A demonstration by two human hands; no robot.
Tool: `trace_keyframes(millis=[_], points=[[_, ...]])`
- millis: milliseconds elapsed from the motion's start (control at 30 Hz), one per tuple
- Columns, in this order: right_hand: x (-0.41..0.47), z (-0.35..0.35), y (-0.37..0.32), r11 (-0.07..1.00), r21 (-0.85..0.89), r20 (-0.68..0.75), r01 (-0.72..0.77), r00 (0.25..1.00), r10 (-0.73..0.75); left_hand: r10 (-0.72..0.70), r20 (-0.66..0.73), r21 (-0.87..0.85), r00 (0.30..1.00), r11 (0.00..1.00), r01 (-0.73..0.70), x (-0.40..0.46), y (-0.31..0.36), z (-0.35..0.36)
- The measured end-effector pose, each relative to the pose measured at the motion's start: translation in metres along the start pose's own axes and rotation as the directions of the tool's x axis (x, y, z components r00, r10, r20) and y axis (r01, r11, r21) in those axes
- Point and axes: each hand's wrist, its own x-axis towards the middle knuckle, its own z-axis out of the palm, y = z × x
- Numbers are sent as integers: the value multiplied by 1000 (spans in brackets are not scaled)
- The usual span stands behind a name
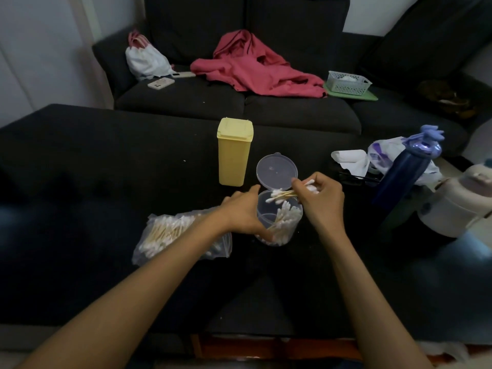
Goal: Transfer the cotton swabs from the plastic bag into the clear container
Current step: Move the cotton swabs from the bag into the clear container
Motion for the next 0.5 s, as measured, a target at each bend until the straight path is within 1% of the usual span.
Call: trace_keyframes(millis=[133,233,400,500], points=[[5,3,1,999,-34,59,4,998,-2,33,-2,-23,999,999,-33,8,1,3],[13,6,2,996,-92,106,18,994,-8,51,-20,-79,999,995,-52,17,-2,-2],[20,6,4,986,-153,132,65,990,-45,69,-100,-80,993,994,-77,20,-11,-1],[21,4,5,984,-150,155,96,985,-72,78,-214,-146,974,983,-111,15,-16,3]])
